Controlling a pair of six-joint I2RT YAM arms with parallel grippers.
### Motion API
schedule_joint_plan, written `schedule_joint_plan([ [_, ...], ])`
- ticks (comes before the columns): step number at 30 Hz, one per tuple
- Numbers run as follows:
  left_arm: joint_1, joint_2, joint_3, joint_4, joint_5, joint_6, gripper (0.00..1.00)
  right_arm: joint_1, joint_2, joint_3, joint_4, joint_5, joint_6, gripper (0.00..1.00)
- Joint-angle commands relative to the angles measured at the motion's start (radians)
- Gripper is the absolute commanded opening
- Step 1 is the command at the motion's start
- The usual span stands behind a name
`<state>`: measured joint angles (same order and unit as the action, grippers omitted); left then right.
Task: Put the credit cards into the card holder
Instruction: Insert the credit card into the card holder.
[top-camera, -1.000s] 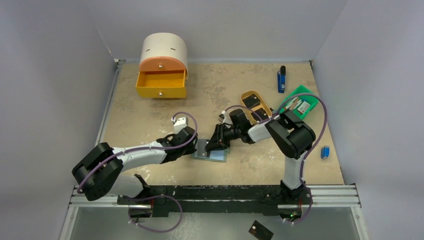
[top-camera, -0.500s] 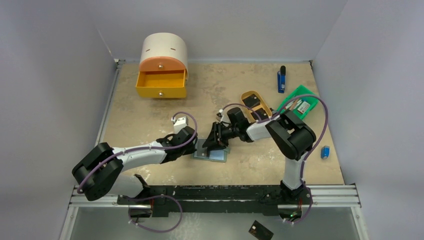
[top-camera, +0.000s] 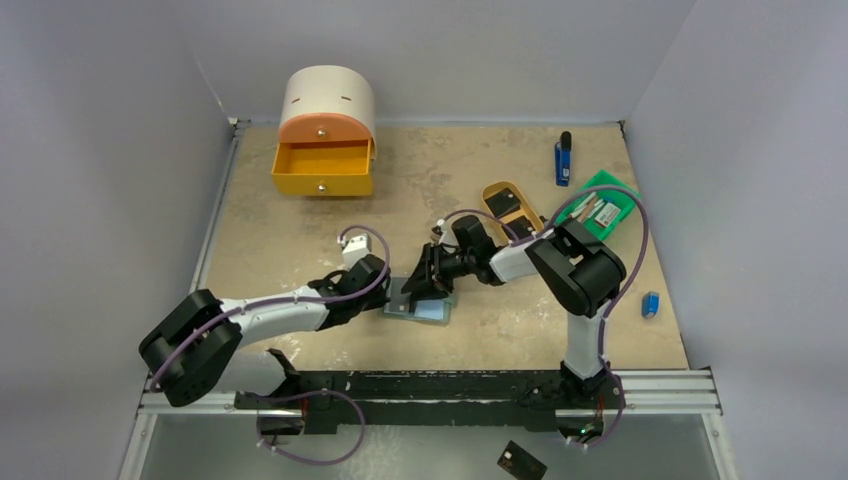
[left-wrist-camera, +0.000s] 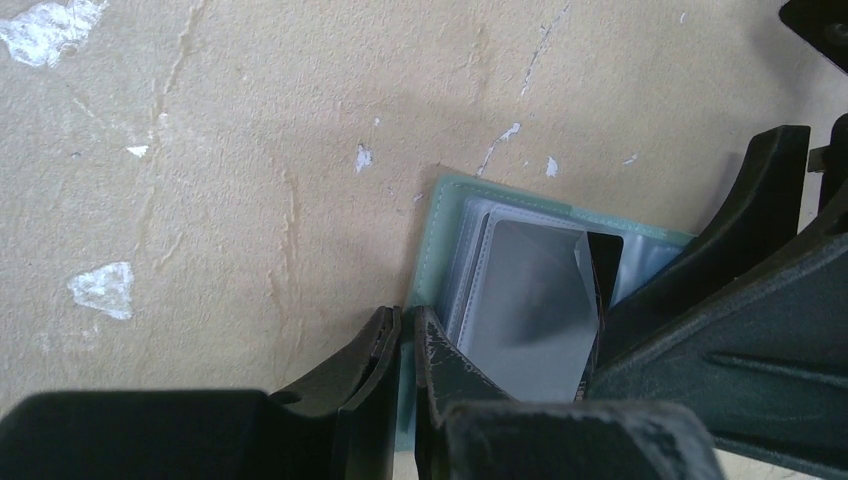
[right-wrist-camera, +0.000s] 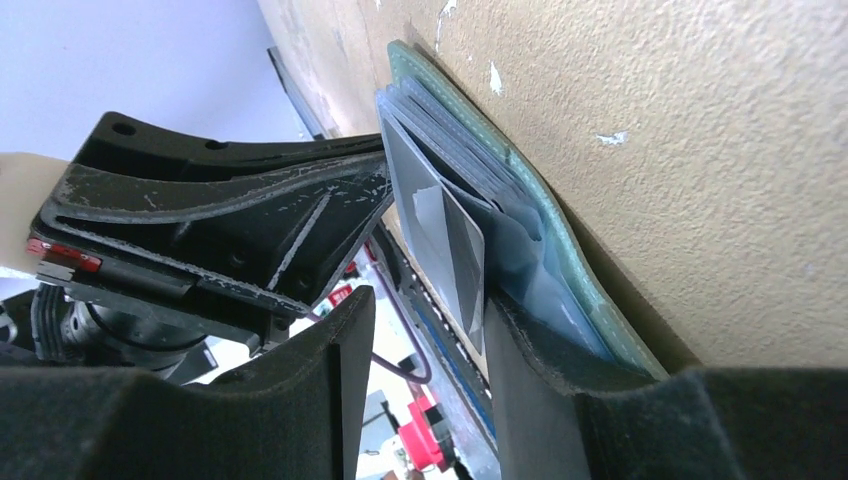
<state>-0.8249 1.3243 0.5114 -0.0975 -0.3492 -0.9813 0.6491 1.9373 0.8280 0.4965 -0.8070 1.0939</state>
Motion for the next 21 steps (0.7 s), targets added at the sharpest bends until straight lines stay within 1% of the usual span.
schedule_joint_plan([
  [1,-0.012,-0.045,-0.019,0.128,0.103,-0.036,0.07,0.023,-0.007,-0.001,0.188,-0.008,0.099,0.46],
  [7,-0.012,-0.080,-0.048,0.177,0.123,-0.043,0.04,0.023,-0.019,-0.004,0.161,0.054,0.123,0.44],
  [10,-0.011,-0.080,-0.054,0.198,0.134,-0.043,0.02,0.025,-0.021,0.020,0.153,0.096,0.124,0.45],
  [11,-0.012,-0.080,-0.056,0.203,0.137,-0.045,0.02,0.025,-0.023,0.035,0.127,0.102,0.113,0.45],
  [16,-0.012,-0.106,-0.063,0.194,0.123,-0.048,0.01,0.024,-0.076,0.107,-0.127,0.147,-0.033,0.48],
  [18,-0.011,-0.115,-0.064,0.179,0.108,-0.048,0.01,0.024,-0.095,0.114,-0.204,0.166,-0.078,0.48],
  [21,-0.010,-0.126,-0.062,0.156,0.087,-0.045,0.02,0.023,-0.128,0.133,-0.335,0.234,-0.155,0.49],
])
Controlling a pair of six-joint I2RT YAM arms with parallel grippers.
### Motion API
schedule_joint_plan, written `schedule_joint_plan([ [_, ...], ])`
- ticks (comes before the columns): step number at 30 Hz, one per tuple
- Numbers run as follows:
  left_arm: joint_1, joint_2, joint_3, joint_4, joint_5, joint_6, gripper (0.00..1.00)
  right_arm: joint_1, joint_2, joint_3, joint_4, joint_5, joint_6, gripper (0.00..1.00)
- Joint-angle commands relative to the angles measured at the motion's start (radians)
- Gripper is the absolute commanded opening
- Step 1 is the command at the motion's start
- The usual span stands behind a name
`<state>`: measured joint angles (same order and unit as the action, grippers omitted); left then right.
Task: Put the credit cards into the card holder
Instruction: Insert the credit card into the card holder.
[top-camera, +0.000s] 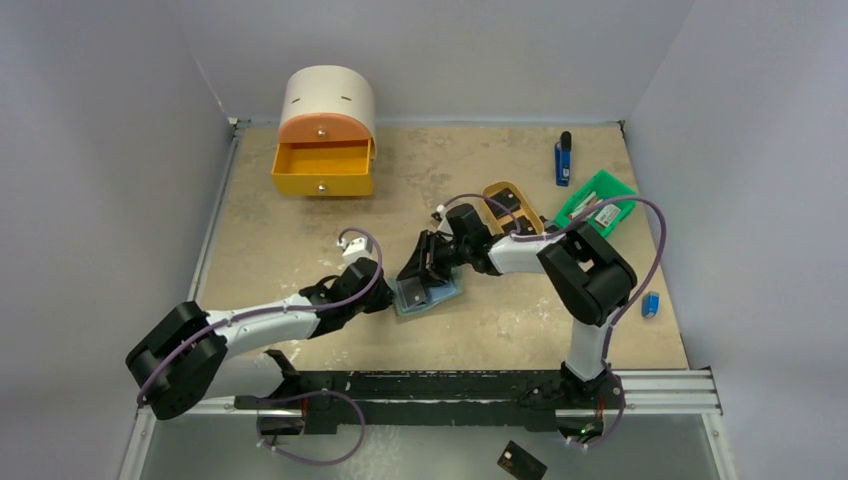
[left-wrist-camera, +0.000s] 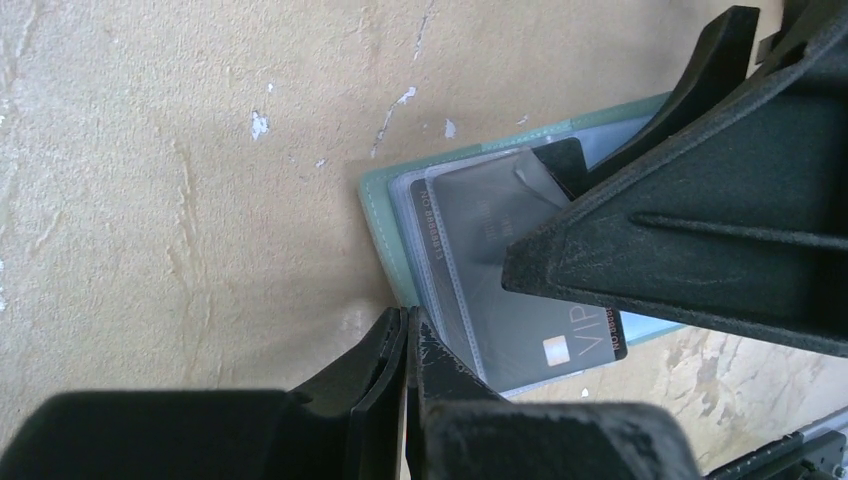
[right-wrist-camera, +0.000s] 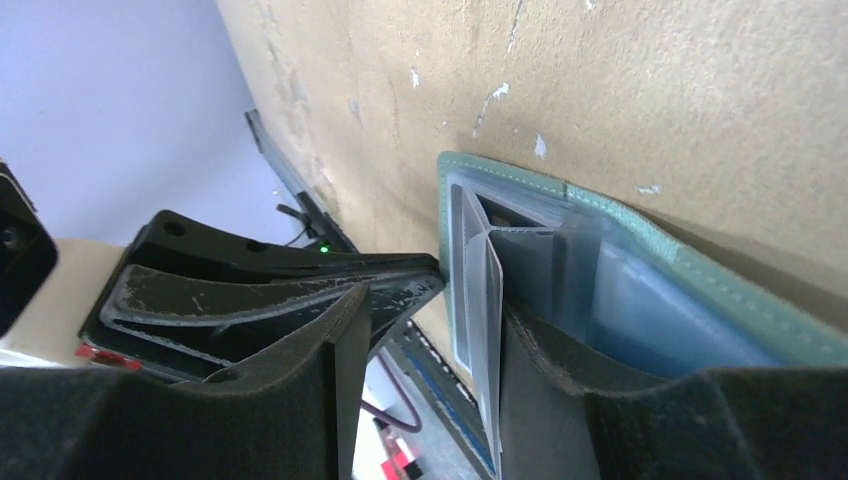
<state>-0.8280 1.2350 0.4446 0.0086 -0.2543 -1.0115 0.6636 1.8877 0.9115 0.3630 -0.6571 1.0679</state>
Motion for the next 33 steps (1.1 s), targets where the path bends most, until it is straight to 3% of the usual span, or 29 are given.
schedule_joint_plan([
  [1,-0.008,-0.042,0.004,0.044,-0.013,-0.014,0.02,0.008,-0.087,0.056,-0.239,0.108,-0.154,0.50],
  [6,-0.008,-0.056,0.010,0.010,-0.039,-0.004,0.03,0.008,-0.129,0.088,-0.407,0.215,-0.263,0.54],
  [19,-0.008,-0.072,0.026,-0.006,-0.056,0.012,0.05,0.003,-0.202,0.115,-0.521,0.314,-0.363,0.59],
  [27,-0.007,-0.066,0.015,-0.035,-0.064,0.009,0.05,0.042,-0.140,0.153,-0.449,0.234,-0.395,0.52],
  [30,-0.008,-0.081,0.020,-0.057,-0.079,0.011,0.05,0.046,-0.175,0.148,-0.477,0.257,-0.383,0.48],
  [33,-0.006,-0.107,0.037,-0.090,-0.097,0.023,0.04,0.035,-0.281,0.115,-0.500,0.414,-0.389,0.40],
])
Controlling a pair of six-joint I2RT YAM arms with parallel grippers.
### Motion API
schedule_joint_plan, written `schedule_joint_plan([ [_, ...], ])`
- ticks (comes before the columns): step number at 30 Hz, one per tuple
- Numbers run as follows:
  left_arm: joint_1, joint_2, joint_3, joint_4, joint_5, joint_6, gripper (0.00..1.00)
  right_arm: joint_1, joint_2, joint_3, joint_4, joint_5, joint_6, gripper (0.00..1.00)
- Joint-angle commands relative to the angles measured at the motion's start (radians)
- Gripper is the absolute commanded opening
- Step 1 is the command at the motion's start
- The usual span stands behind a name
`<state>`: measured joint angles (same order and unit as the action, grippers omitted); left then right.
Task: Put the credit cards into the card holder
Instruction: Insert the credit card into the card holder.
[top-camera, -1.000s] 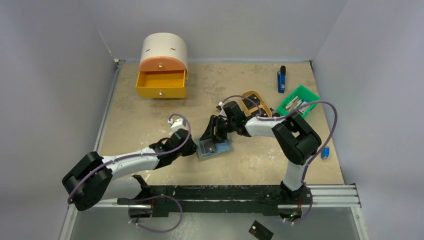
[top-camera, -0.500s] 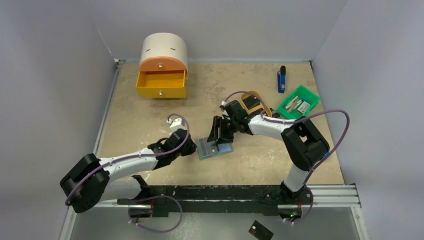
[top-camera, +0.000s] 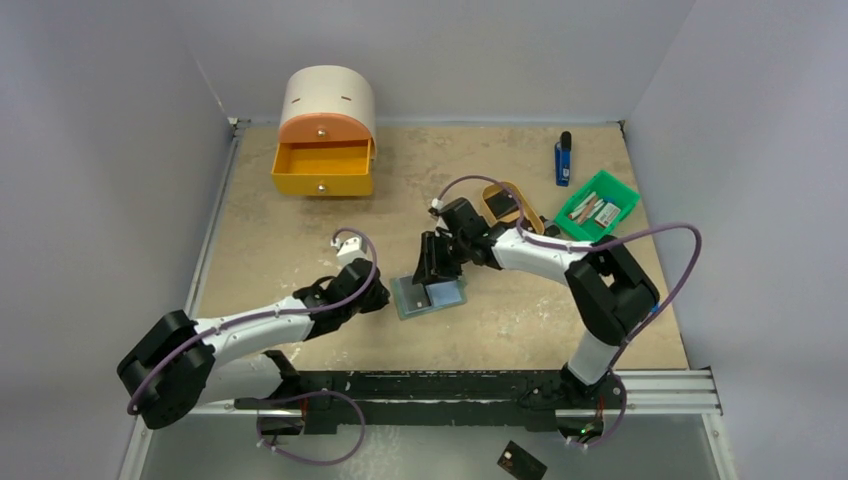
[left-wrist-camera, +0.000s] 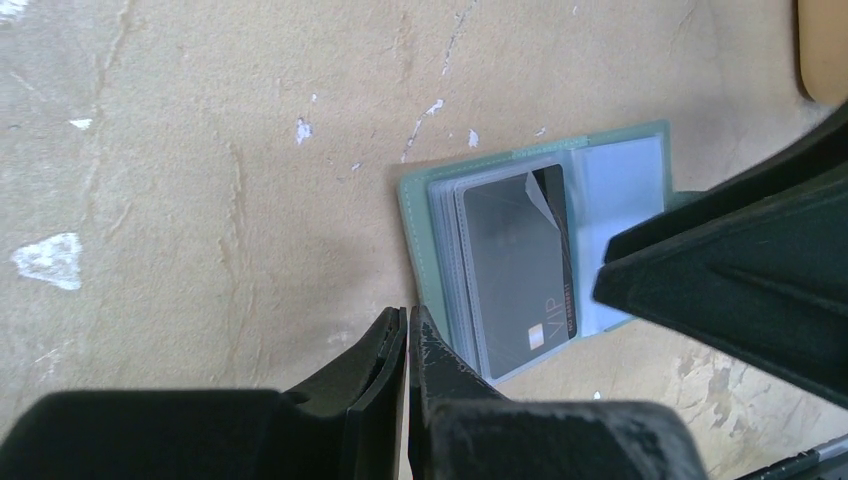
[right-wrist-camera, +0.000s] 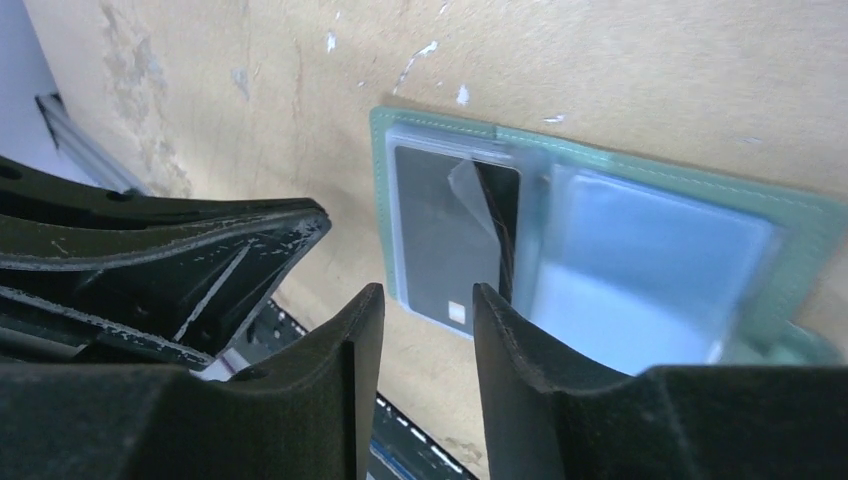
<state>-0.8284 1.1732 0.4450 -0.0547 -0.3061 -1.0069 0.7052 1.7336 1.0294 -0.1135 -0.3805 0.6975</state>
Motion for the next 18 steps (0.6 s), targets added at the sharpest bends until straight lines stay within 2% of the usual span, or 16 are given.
schedule_joint_plan([
  [1,-0.005,-0.058,0.046,-0.042,-0.054,0.028,0.04,-0.006,-0.175,-0.013,-0.041,0.225,-0.035,0.39],
  [4,-0.005,-0.121,0.079,-0.091,-0.097,0.059,0.03,-0.035,-0.321,-0.063,-0.066,0.460,-0.073,0.45],
  [9,-0.004,-0.243,0.109,-0.115,-0.170,0.112,0.11,-0.305,-0.451,-0.144,-0.061,0.304,-0.091,0.51],
  [12,0.000,-0.266,0.115,-0.117,-0.188,0.112,0.24,-0.389,-0.467,-0.162,-0.074,0.325,-0.062,0.71],
  [14,0.002,-0.269,0.111,-0.115,-0.190,0.091,0.31,-0.447,-0.455,-0.178,-0.062,0.314,0.012,0.72],
  [18,0.003,-0.261,0.095,-0.095,-0.181,0.065,0.33,-0.533,-0.448,-0.267,0.119,0.298,0.199,0.65],
])
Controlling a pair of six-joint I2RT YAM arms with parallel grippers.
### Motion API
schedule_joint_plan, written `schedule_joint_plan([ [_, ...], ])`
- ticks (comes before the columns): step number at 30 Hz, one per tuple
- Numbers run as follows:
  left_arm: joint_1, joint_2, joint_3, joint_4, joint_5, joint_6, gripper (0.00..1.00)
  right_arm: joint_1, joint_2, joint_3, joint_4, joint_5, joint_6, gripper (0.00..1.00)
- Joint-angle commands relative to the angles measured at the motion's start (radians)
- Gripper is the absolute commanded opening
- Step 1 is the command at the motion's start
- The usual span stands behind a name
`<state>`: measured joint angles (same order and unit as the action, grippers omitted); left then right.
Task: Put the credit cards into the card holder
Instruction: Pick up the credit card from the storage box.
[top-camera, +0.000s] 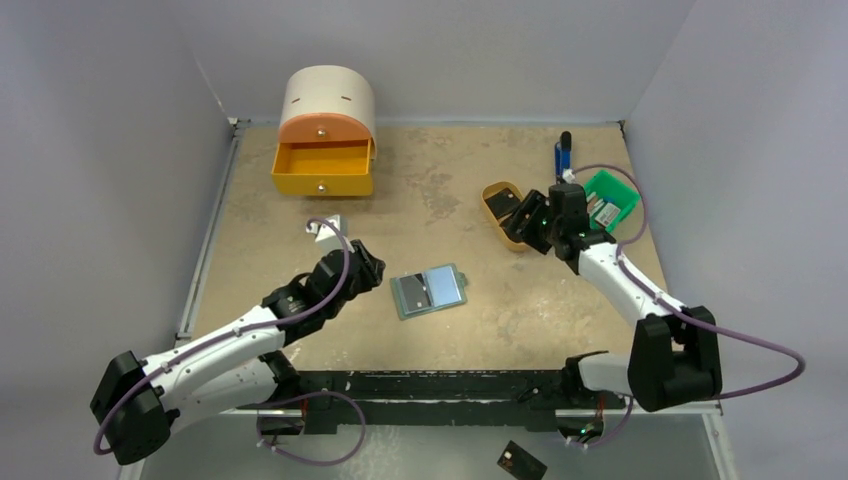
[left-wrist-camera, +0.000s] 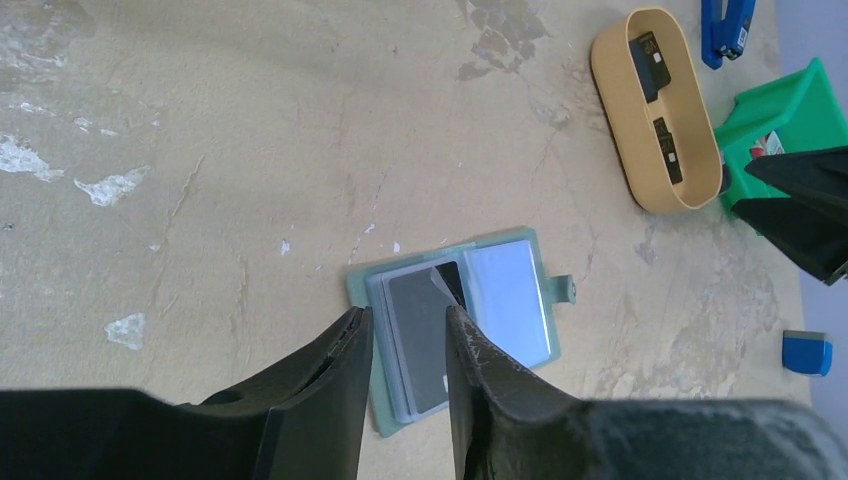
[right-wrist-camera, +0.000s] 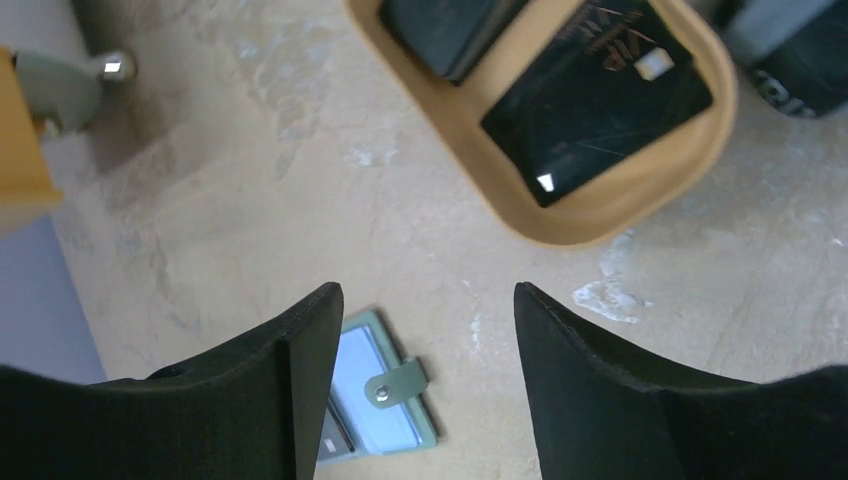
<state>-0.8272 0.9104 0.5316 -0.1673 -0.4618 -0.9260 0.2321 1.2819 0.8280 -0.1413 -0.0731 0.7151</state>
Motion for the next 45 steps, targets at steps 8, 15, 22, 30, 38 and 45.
schedule_joint_plan([
  [8,0.002,0.023,-0.003,0.013,0.010,-0.054,0.33,-0.078,0.144,-0.054,0.345,0.165,0.462,0.64],
  [15,0.003,0.000,-0.036,0.035,0.019,-0.082,0.33,-0.077,0.330,0.076,0.339,0.132,0.519,0.63],
  [22,0.002,0.020,-0.072,0.075,0.026,-0.121,0.31,-0.078,0.448,0.201,0.253,0.165,0.522,0.62],
  [30,0.003,0.035,-0.069,0.066,0.022,-0.128,0.30,-0.077,0.524,0.257,0.179,0.171,0.512,0.61],
  [38,0.003,0.042,-0.074,0.074,0.032,-0.131,0.30,-0.079,0.577,0.275,0.167,0.138,0.486,0.61],
  [45,0.002,0.038,-0.070,0.073,0.034,-0.129,0.30,-0.078,0.594,0.275,0.157,0.112,0.467,0.51],
])
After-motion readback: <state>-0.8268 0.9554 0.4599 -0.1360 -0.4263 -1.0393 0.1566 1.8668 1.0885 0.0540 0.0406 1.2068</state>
